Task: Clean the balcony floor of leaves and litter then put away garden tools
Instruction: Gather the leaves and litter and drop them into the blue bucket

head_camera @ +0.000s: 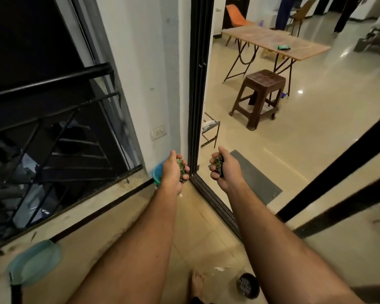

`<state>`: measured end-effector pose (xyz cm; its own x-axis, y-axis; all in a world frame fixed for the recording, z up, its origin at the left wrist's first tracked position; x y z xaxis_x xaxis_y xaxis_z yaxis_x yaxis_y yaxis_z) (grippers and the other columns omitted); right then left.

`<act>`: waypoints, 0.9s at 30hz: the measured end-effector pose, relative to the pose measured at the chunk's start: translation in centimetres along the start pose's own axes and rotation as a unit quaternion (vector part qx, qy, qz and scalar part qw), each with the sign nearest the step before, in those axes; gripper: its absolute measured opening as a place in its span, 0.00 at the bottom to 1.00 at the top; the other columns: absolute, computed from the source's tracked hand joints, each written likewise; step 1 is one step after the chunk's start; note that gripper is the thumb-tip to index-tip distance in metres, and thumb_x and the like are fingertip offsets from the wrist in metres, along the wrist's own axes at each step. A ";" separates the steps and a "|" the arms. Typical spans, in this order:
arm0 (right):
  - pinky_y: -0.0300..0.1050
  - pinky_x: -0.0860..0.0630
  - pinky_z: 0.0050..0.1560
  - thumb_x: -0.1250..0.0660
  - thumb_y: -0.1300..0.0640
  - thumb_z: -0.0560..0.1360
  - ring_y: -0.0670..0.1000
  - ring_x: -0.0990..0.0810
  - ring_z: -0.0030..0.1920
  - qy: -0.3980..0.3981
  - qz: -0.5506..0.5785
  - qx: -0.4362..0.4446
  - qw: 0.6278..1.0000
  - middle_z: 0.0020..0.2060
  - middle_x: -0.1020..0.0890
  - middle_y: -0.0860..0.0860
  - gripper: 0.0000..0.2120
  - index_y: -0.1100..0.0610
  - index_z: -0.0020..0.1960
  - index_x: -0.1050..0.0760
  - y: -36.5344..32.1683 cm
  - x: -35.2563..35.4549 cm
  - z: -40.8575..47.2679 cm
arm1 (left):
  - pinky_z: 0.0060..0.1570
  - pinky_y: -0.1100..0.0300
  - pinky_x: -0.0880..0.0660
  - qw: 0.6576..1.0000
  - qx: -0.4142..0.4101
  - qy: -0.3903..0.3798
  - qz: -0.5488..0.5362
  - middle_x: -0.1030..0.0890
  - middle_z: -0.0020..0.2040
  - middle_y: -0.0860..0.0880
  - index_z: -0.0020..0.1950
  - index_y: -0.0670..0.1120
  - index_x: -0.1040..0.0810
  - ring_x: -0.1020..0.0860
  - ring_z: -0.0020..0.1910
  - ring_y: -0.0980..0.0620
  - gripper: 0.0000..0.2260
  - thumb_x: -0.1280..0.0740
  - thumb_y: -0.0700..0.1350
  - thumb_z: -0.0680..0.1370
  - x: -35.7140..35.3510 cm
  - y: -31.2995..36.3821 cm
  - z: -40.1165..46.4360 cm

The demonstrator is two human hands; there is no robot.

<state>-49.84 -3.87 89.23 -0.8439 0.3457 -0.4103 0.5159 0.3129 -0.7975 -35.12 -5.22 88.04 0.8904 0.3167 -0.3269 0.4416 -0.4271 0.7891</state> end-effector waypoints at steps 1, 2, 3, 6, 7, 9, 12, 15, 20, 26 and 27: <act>0.37 0.46 0.21 0.39 0.49 0.82 0.47 0.34 0.26 -0.001 -0.006 -0.001 1.000 0.30 0.27 0.51 0.15 0.57 0.41 0.29 -0.6 -0.8 1.6 | 0.19 0.65 0.42 1.000 -0.001 0.004 -0.001 0.28 0.32 0.50 0.44 0.47 0.30 0.32 0.25 0.55 0.15 0.44 0.55 0.84 -0.4 0.9 1.4; 0.37 0.46 0.20 0.39 0.49 0.82 0.47 0.34 0.26 -0.005 -0.011 -0.001 1.000 0.30 0.27 0.51 0.15 0.57 0.41 0.29 -1.2 -1.6 3.0 | 0.19 0.65 0.41 1.000 -0.006 0.005 -0.003 0.28 0.32 0.50 0.44 0.47 0.29 0.31 0.25 0.54 0.15 0.44 0.55 0.84 -0.8 1.8 2.6; 0.37 0.45 0.20 0.39 0.49 0.82 0.47 0.34 0.26 -0.011 -0.015 0.001 1.000 0.30 0.27 0.51 0.15 0.56 0.40 0.29 -1.7 -2.5 4.2 | 0.20 0.64 0.41 1.000 -0.013 0.006 -0.007 0.28 0.31 0.50 0.44 0.47 0.29 0.31 0.25 0.54 0.15 0.44 0.55 0.84 -1.0 2.6 3.6; 0.37 0.44 0.19 0.39 0.49 0.82 0.47 0.34 0.26 -0.025 -0.032 0.003 0.999 0.30 0.27 0.51 0.15 0.56 0.40 0.29 -2.6 -5.3 8.3 | 0.21 0.64 0.40 0.999 -0.030 0.009 -0.014 0.28 0.31 0.50 0.43 0.48 0.30 0.31 0.26 0.53 0.14 0.45 0.53 0.85 -1.6 5.1 6.9; 0.37 0.44 0.20 0.39 0.49 0.81 0.47 0.33 0.26 -0.027 -0.040 0.001 0.999 0.30 0.27 0.51 0.15 0.56 0.40 0.29 -2.7 -6.1 9.3 | 0.22 0.64 0.40 0.999 -0.032 0.012 -0.012 0.29 0.31 0.50 0.43 0.48 0.30 0.31 0.26 0.53 0.14 0.45 0.53 0.85 -1.6 5.7 7.8; 0.38 0.43 0.20 0.39 0.48 0.81 0.48 0.32 0.26 -0.036 -0.051 -0.003 0.998 0.31 0.26 0.51 0.15 0.56 0.40 0.28 -2.6 -7.6 11.3 | 0.22 0.64 0.39 0.999 -0.034 0.016 -0.004 0.28 0.31 0.50 0.43 0.48 0.30 0.30 0.26 0.53 0.15 0.45 0.53 0.85 -1.3 6.7 9.8; 0.38 0.42 0.22 0.39 0.47 0.81 0.47 0.31 0.27 -0.035 -0.062 -0.014 0.997 0.32 0.26 0.51 0.15 0.56 0.41 0.27 -2.6 -9.8 14.5 | 0.23 0.63 0.37 0.999 -0.028 0.024 0.007 0.27 0.30 0.50 0.42 0.48 0.28 0.29 0.26 0.53 0.16 0.44 0.55 0.84 -0.6 8.6 13.6; 0.38 0.39 0.23 0.38 0.46 0.81 0.47 0.29 0.29 -0.017 -0.071 -0.023 0.997 0.32 0.24 0.50 0.15 0.56 0.42 0.26 -2.2 -11.7 17.8 | 0.24 0.61 0.36 0.999 -0.016 0.021 0.028 0.26 0.31 0.51 0.43 0.49 0.27 0.28 0.29 0.53 0.15 0.43 0.56 0.84 0.3 10.3 17.2; 0.38 0.38 0.21 0.37 0.46 0.80 0.47 0.29 0.28 0.004 -0.037 -0.040 0.998 0.32 0.24 0.50 0.15 0.55 0.41 0.26 -1.0 -16.7 23.8 | 0.24 0.62 0.36 0.998 0.007 0.006 0.064 0.26 0.31 0.50 0.42 0.49 0.28 0.28 0.30 0.53 0.14 0.43 0.54 0.83 2.4 15.0 24.2; 0.37 0.41 0.20 0.38 0.47 0.81 0.48 0.31 0.26 0.054 -0.005 -0.047 0.997 0.32 0.25 0.51 0.16 0.55 0.40 0.26 1.4 -21.3 29.8 | 0.24 0.61 0.35 0.990 0.050 -0.016 0.127 0.27 0.32 0.48 0.40 0.47 0.30 0.29 0.30 0.51 0.17 0.43 0.55 0.84 4.2 18.6 32.6; 0.37 0.41 0.20 0.38 0.47 0.81 0.48 0.32 0.26 0.063 0.002 -0.056 0.996 0.32 0.26 0.51 0.16 0.55 0.40 0.27 2.0 -21.5 30.5 | 0.24 0.61 0.34 0.989 0.063 -0.016 0.135 0.27 0.33 0.47 0.41 0.47 0.30 0.28 0.31 0.51 0.16 0.43 0.55 0.84 4.3 18.6 33.7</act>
<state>-35.10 -37.66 82.94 -0.8208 0.4524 -0.3487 0.5377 0.4058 -0.7391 -19.37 -40.33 83.86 0.9800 0.1504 -0.1302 0.1950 -0.5955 0.7793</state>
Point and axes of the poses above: each hand's wrist, its own z-axis towards the middle knuckle, its own x-axis out of the back of the hand, y = z × x, the point moved 2 cm from there along z, towards the middle knuckle
